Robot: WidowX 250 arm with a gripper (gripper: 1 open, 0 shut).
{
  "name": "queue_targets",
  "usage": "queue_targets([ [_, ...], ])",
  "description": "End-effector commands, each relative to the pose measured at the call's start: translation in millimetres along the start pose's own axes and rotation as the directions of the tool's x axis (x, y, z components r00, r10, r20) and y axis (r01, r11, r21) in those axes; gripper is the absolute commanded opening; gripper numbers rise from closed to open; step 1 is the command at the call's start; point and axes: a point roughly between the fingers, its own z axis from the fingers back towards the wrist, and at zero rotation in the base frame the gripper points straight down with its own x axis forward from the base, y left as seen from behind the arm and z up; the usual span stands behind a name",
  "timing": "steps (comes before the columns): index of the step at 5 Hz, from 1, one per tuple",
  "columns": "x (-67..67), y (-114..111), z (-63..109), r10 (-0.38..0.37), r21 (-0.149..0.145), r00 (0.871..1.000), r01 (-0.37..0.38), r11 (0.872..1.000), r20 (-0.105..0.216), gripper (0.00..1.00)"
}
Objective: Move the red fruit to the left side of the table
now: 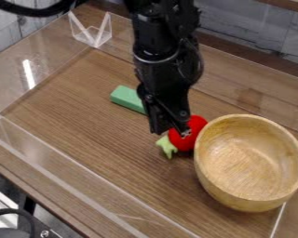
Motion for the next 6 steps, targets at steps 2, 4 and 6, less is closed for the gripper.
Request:
queue_targets([
  [2, 6.3, 24.5, 30.4, 0.064, 0.072, 0.996, -0.068, 0.995, 0.058, 0.0],
  [4, -12.6, 33.4, 6.9, 0.046, 0.052, 0.997, -0.049, 0.997, 0.056, 1.0],
  [6, -7.9, 9.2, -24.3, -0.09, 0.029, 0.993, 0.088, 0.996, 0.078, 1.0],
])
